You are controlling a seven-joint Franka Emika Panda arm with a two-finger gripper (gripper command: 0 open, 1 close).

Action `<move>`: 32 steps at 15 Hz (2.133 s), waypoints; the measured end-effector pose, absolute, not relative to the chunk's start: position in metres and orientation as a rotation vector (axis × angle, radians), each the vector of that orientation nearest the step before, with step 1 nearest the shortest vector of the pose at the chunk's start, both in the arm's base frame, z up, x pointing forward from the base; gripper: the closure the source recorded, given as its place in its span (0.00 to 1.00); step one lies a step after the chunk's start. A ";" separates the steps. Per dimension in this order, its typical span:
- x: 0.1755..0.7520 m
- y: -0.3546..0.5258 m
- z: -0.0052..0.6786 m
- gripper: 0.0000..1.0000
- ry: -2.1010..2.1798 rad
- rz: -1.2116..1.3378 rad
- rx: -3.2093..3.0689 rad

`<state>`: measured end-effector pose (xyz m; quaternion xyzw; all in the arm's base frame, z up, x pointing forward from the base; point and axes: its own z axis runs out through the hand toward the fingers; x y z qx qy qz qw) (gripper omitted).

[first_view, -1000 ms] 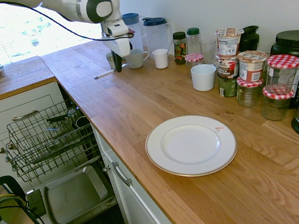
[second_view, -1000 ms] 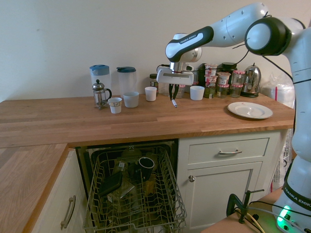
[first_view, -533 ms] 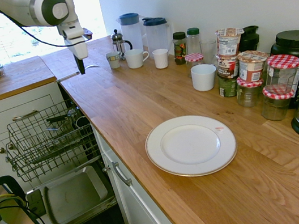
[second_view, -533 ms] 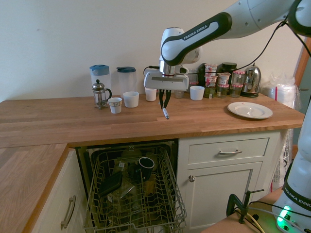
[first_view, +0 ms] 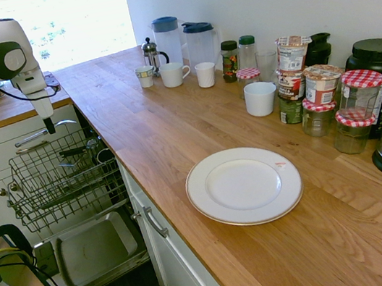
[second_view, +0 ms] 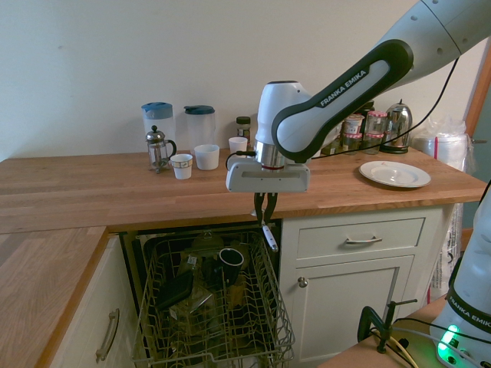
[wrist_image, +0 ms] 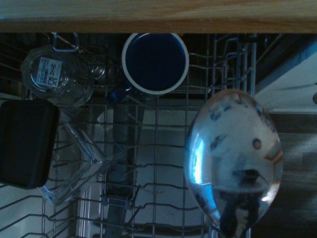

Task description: Put the spoon in the dishwasher

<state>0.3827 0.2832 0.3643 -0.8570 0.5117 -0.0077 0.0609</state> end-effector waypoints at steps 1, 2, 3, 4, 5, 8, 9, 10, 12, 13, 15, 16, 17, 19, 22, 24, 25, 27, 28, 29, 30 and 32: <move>0.382 0.284 0.364 1.00 1.546 -0.025 -2.595; 0.381 0.286 0.364 1.00 1.547 -0.030 -2.598; 0.379 0.289 0.362 1.00 1.558 -0.037 -2.598; 0.376 0.294 0.359 1.00 1.573 -0.046 -2.596; 0.373 0.300 0.353 1.00 1.587 -0.050 -2.596; 0.365 0.319 0.324 1.00 1.617 -0.049 -2.596; 0.363 0.323 0.313 1.00 1.625 -0.048 -2.598; 0.362 0.326 0.302 1.00 1.632 -0.044 -2.601; 0.361 0.330 0.279 1.00 1.634 -0.020 -2.606; 0.361 0.332 0.269 1.00 1.632 -0.001 -2.608; 0.359 0.334 0.248 1.00 1.641 0.029 -2.613; 0.358 0.333 0.237 1.00 1.646 0.037 -2.613; 0.358 0.333 0.226 1.00 1.649 0.049 -2.613; 0.357 0.330 0.199 1.00 1.661 0.076 -2.616; 0.358 0.326 0.168 1.00 1.685 0.096 -2.618; 0.361 0.329 0.155 1.00 1.688 0.099 -2.615; 0.363 0.329 0.149 1.00 1.692 0.101 -2.613; 0.368 0.329 0.140 1.00 1.707 0.102 -2.613; 0.370 0.328 0.136 1.00 1.712 0.102 -2.613; 0.371 0.328 0.133 1.00 1.715 0.101 -2.615; 0.371 0.328 0.130 0.00 1.715 0.102 -2.619; 0.372 0.330 0.124 0.00 1.714 0.103 -2.626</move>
